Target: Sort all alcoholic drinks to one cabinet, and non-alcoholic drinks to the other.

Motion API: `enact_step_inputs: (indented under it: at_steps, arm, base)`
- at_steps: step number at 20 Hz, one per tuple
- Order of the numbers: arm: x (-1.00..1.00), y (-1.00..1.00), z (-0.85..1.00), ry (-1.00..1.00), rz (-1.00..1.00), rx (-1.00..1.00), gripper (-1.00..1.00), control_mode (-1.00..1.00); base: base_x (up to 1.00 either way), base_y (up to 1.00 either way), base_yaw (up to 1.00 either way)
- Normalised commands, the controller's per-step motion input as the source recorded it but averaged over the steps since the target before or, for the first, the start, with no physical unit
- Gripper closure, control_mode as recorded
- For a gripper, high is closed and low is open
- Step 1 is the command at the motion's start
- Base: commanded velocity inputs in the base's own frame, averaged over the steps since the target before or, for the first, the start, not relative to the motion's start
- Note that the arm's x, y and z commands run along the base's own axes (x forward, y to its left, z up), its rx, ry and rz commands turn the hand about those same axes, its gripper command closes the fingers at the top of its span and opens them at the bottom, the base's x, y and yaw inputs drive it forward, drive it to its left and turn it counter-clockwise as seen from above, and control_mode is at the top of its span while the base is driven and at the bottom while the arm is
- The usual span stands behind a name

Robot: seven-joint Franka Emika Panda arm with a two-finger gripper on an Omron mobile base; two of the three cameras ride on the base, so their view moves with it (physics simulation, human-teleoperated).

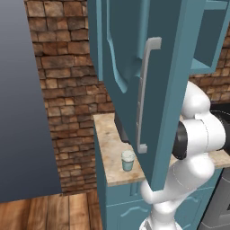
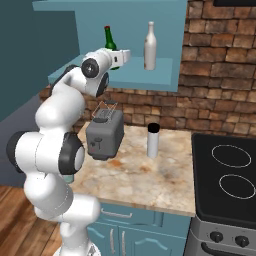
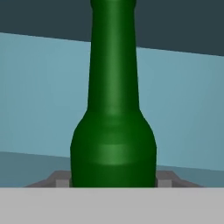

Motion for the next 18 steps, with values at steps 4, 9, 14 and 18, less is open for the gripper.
enact_step_inputs:
  at_steps: [4, 9, 14, 18]
  arm:
    - [0.12, 0.00, -0.05, 0.02, 0.00, 0.00, -1.00, -1.00]
    - [0.05, 0.00, 0.00, 0.02, -0.01, 0.00, -1.00, -1.00]
    - [0.01, 0.00, 0.02, 0.05, -0.01, 0.01, -1.00, -1.00]
    - [-0.13, -0.06, 0.11, 0.04, 0.00, 0.02, -1.00, -1.00]
  base:
    - [0.00, 0.00, 0.00]
    - [0.00, 0.00, 0.00]
    - [0.00, 0.00, 0.00]
    - [0.00, 0.00, 0.00]
